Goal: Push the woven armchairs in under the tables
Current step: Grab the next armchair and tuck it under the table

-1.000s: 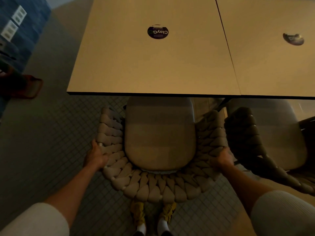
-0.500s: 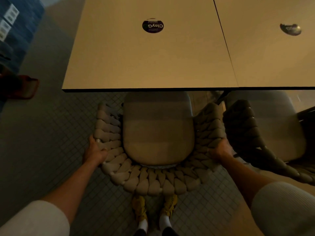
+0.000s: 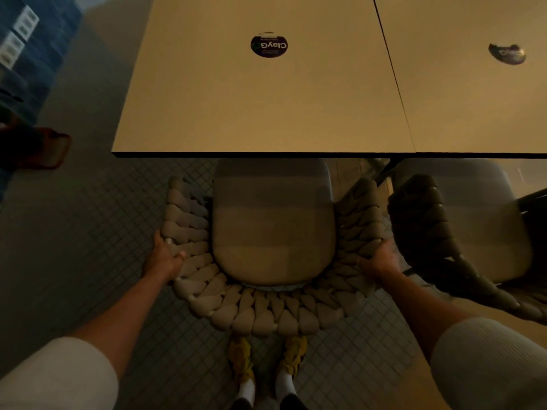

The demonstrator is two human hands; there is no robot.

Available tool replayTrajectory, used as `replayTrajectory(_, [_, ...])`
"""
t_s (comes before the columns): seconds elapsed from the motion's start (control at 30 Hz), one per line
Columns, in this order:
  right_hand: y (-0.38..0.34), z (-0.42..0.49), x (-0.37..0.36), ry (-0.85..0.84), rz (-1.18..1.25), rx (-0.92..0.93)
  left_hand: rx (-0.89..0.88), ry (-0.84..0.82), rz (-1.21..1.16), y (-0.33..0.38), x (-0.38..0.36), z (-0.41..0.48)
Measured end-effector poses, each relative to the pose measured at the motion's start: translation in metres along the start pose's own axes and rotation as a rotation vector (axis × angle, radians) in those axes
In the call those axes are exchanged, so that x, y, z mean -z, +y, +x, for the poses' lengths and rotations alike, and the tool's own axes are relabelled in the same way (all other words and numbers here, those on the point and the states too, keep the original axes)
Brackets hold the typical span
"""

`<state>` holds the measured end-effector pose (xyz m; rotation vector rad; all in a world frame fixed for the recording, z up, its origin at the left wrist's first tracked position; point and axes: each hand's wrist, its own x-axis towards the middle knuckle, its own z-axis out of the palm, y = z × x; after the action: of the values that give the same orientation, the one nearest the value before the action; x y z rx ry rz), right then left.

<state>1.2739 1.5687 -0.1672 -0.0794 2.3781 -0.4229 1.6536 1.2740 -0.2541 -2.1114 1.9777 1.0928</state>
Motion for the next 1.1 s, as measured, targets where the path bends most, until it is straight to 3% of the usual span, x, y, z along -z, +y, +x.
replayTrajectory(0.73, [0.013,0.018,-0.017,-0.001,-0.01,-0.047,0.023,-0.056,-0.001,-0.014,-0.003,0.013])
replayTrajectory(0.9, [0.011,-0.003,-0.024,0.018,-0.02,-0.037,0.031,-0.063,0.034,0.005,0.008,-0.028])
replayTrajectory(1.1, [0.002,-0.061,-0.016,-0.036,-0.282,0.052,-0.071,-0.161,0.124,0.029,0.043,-0.114])
